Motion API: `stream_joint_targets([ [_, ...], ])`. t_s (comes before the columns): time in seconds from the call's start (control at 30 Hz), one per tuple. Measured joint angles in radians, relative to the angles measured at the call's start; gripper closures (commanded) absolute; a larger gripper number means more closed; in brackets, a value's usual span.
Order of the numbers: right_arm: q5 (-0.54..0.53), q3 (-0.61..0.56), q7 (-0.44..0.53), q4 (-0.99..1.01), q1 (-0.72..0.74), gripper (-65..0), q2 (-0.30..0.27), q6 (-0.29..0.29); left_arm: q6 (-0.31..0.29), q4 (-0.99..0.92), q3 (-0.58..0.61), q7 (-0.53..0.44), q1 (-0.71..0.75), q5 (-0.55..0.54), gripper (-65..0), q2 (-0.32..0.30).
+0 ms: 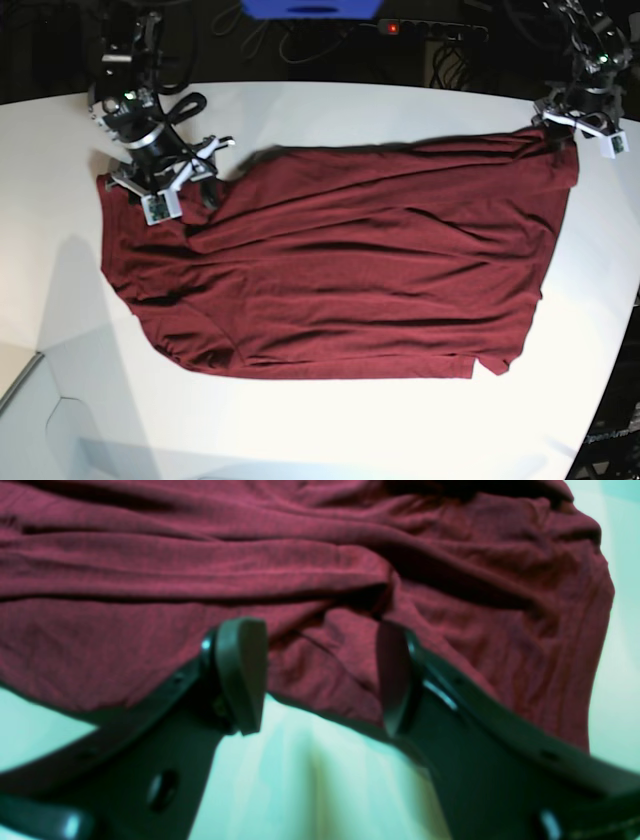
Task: Layout the t-shirt on the table in an organized manner, then fold the t-shirt properly
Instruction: 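Regrasp the shirt corner with the right gripper and lift it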
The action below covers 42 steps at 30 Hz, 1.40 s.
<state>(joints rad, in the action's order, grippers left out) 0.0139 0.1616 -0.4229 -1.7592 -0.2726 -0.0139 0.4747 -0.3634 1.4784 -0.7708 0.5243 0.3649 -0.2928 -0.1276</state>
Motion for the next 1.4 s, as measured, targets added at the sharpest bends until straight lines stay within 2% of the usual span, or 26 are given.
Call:
stream_joint_targets([
  [0.1,0.000,0.000,0.000,-0.001,0.000,-34.8,0.000,0.000,0.000,-0.011,0.000,-0.010,0.001,-0.003,-39.0,-0.002],
  [0.23,0.000,-0.002,0.000,-0.001,0.000,-34.8,0.000,0.000,0.000,-0.025,-0.003,-0.024,0.000,-0.005,-23.0,-0.006],
  [0.3,0.000,-0.005,0.000,-0.001,0.000,-34.8,0.000,0.000,0.000,-0.025,-0.003,-0.024,0.000,-0.008,-17.5,-0.005],
  [0.47,0.004,-0.031,0.000,-0.002,-0.020,-34.9,-0.003,-0.001,0.000,-0.026,-0.002,-0.009,-0.019,-0.010,-15.4,-0.005],
  [0.57,0.004,-0.106,0.002,-0.003,-0.048,-35.1,-0.008,0.000,0.000,-0.024,-0.001,-0.009,-0.019,-0.011,-15.3,-0.005],
  [0.7,-0.002,-0.217,0.000,-0.003,-0.078,-35.2,-0.051,0.000,0.000,-0.019,-0.001,0.000,-0.026,-0.011,-14.3,-0.004],
  [0.77,0.000,-0.232,-0.002,-0.002,-0.080,-35.2,-0.051,0.000,0.000,-0.019,0.000,0.007,-0.034,-0.004,-9.1,-0.005],
  [0.83,0.000,-0.232,0.000,-0.002,-0.077,-35.2,-0.052,0.000,0.000,-0.019,0.001,0.010,-0.036,-0.011,0.0,-0.004],
  [1.4,0.000,-0.251,0.003,0.115,-0.021,-34.8,-0.050,0.000,0.000,0.016,0.000,0.032,-0.035,0.005,-0.1,-0.006],
])
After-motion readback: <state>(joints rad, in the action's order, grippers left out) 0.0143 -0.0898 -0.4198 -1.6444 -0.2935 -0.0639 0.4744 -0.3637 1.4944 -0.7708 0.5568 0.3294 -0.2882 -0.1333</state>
